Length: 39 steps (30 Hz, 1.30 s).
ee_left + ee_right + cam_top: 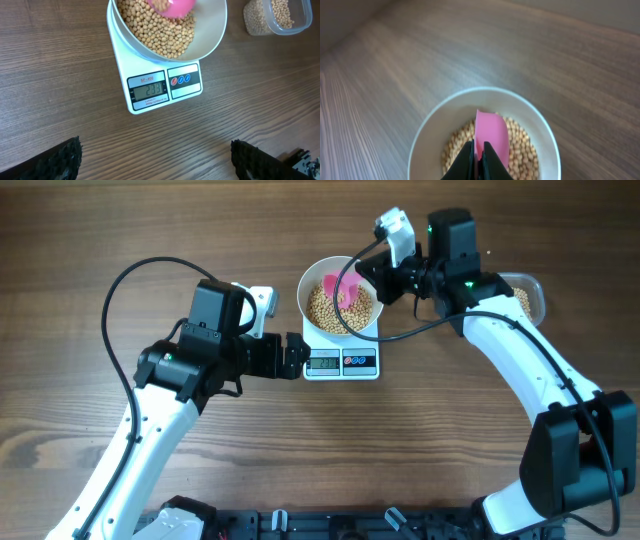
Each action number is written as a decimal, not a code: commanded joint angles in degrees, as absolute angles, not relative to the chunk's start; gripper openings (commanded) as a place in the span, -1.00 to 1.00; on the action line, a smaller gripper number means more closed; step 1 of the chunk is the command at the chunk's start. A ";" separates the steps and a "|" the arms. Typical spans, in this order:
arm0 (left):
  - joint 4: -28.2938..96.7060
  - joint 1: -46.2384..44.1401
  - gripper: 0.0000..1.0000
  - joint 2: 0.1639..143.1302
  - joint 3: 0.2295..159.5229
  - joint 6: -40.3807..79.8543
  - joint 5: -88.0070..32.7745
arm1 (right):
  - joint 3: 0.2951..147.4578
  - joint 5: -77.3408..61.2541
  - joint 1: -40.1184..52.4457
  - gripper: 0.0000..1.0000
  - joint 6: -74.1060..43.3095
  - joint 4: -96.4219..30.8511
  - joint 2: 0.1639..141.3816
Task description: Scoop item into bowl and weigh 150g on scale
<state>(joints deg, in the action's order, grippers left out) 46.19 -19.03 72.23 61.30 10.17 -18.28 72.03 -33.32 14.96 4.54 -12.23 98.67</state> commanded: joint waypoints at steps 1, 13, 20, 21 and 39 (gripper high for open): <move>46.04 -19.27 1.00 72.34 60.90 9.28 -18.98 | 72.01 -33.04 14.22 -0.91 -4.23 -9.58 98.54; 46.04 -19.27 1.00 72.34 60.90 9.28 -18.98 | 72.01 -47.05 4.89 -0.91 -18.22 -7.90 97.47; 46.04 -19.27 1.00 72.34 60.90 9.28 -18.98 | 72.01 -54.15 1.56 -0.92 -18.15 -5.52 97.45; 46.04 -19.27 1.00 72.34 60.90 9.28 -18.98 | 72.01 -54.13 1.45 -0.92 -18.17 -5.10 97.43; 46.04 -19.27 1.00 72.34 60.90 9.28 -18.98 | 72.01 -54.13 1.08 -0.91 -19.14 3.77 97.36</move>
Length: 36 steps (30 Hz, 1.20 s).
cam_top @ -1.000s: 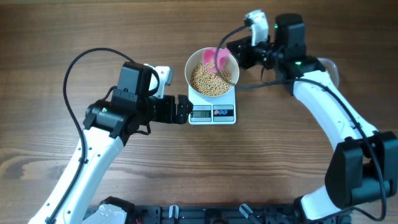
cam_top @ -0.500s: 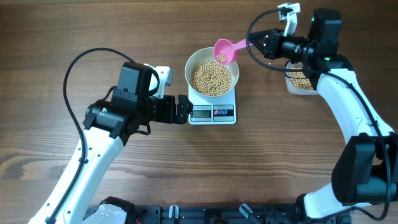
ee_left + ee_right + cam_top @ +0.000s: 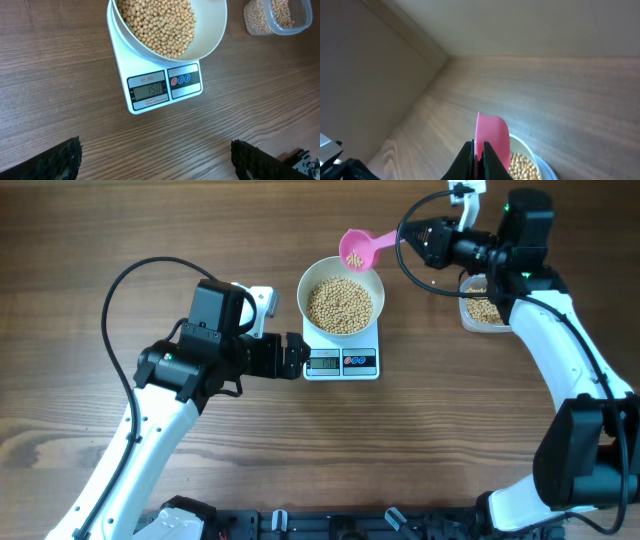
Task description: Scoop item into bowl and weigh 150g on scale
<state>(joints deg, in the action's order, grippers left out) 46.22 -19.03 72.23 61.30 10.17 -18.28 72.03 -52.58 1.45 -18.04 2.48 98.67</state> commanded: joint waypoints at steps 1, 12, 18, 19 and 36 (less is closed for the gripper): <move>46.04 -19.27 1.00 72.34 60.90 9.28 -18.98 | 72.01 -54.13 0.89 -0.91 -20.01 4.36 97.36; 46.04 -19.27 1.00 72.34 60.90 9.28 -18.98 | 72.01 -55.24 -1.69 -0.92 -22.57 7.01 97.36; 46.04 -19.27 1.00 72.34 60.90 9.28 -18.98 | 72.01 -55.81 -1.69 -0.92 -22.48 6.96 97.36; 46.04 -19.27 1.00 72.34 60.90 9.28 -18.98 | 72.01 -55.81 -1.69 -0.91 -22.48 6.98 97.36; 46.04 -19.27 1.00 72.34 60.90 9.28 -18.98 | 71.99 -55.81 -1.69 -0.91 -22.70 6.42 97.38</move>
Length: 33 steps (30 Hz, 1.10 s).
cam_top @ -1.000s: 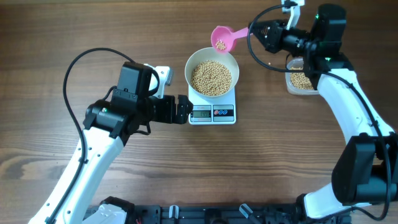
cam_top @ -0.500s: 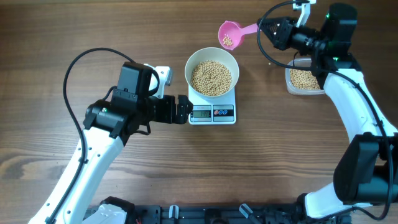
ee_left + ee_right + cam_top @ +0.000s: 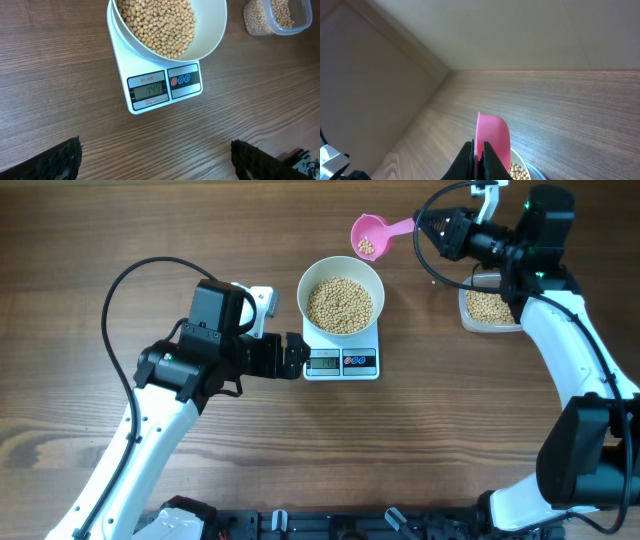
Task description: Scoop item into bowl and weigh 150g on scale
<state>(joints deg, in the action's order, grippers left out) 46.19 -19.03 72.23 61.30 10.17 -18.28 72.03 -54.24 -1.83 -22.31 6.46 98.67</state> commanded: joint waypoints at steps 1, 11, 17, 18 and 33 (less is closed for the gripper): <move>46.04 -19.27 1.00 72.34 60.90 9.28 -18.98 | 71.99 -55.86 -1.69 -0.91 -22.72 6.39 97.38; 46.04 -19.27 1.00 72.34 60.90 9.28 -18.98 | 71.99 -55.05 -1.69 -0.91 -22.68 6.39 97.38; 46.04 -19.27 1.00 72.34 60.90 9.28 -18.98 | 71.99 -52.93 -1.69 -0.91 -24.14 6.85 97.38; 46.04 -19.27 1.00 72.34 60.90 9.28 -18.98 | 71.99 -52.38 -1.69 -0.91 -24.14 6.90 97.38; 46.04 -19.27 1.00 72.34 60.90 9.28 -18.98 | 71.99 -48.60 0.23 -0.91 -13.47 8.12 97.38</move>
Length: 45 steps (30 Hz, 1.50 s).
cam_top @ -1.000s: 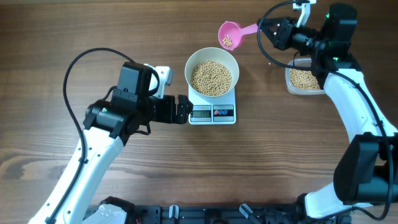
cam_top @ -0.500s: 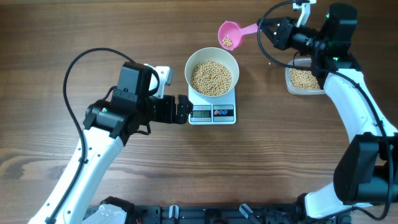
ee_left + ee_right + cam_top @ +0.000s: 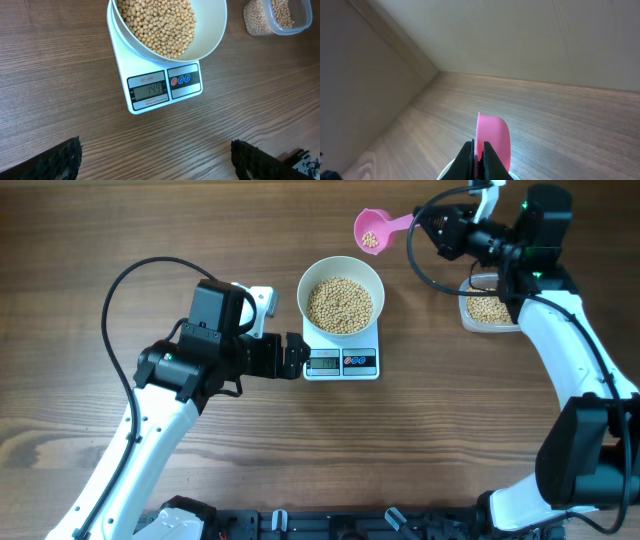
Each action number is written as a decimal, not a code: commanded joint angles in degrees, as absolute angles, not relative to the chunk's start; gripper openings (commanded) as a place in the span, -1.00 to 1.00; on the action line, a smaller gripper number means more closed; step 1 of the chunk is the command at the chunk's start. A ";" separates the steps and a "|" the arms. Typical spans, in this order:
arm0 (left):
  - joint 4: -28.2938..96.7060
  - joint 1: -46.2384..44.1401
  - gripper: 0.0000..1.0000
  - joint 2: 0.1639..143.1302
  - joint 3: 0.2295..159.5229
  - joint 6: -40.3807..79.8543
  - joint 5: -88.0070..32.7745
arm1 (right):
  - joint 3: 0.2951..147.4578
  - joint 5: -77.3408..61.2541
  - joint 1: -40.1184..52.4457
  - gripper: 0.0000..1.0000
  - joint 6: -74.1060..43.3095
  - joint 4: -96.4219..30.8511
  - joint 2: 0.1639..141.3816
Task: Scoop item into bowl and weigh 150g on scale
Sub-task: 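Lower the pink scoop into the bowl and tilt it to pour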
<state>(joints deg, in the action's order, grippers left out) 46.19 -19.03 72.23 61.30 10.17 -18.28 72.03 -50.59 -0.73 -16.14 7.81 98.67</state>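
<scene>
A white bowl [image 3: 341, 302] full of beans sits on the white scale [image 3: 341, 362]; in the left wrist view the scale's display [image 3: 148, 90] reads 149. My right gripper [image 3: 423, 223] is shut on the handle of a pink scoop [image 3: 371, 227] holding a few beans, raised beyond the bowl's far right. The scoop [image 3: 492, 138] shows edge-on in the right wrist view. My left gripper [image 3: 303, 355] is open, just left of the scale, with nothing between its fingers [image 3: 55, 160].
A clear plastic container [image 3: 490, 302] of beans stands to the right of the scale, partly under my right arm; it also shows as the container [image 3: 277, 17] in the left wrist view. Black cables loop over both arms.
The right gripper has tilted a little with the scoop, which stays raised beyond the bowl. The display still reads 149. The left arm has not moved.
The scoop was in the bowl with the display at 233. Then it was lifted off beyond the bowl's far edge and the display read 150. Then it was farther back with a few beans, display at 149, as now.
</scene>
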 commanded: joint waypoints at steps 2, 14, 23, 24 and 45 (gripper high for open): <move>46.04 -19.27 1.00 72.34 60.90 9.28 -18.98 | 71.99 -50.15 0.75 -0.91 -13.69 8.14 97.38; 46.04 -19.27 1.00 72.34 60.90 9.28 -18.98 | 71.99 -48.82 5.39 -0.91 -3.97 -1.39 97.38; 46.04 -19.27 1.00 72.34 60.90 9.28 -18.98 | 71.99 -45.65 6.44 -0.91 3.05 -3.64 97.38; 46.04 -19.27 1.00 72.34 60.90 9.28 -18.98 | 71.99 -45.67 6.74 -0.91 3.07 -3.51 97.38; 46.04 -19.27 1.00 72.34 60.90 9.28 -18.98 | 71.99 -39.33 10.83 -0.91 15.75 -7.35 97.38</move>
<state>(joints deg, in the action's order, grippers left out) 46.19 -19.03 72.23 61.30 10.17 -18.28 72.03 -41.21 10.83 13.02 -7.18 98.65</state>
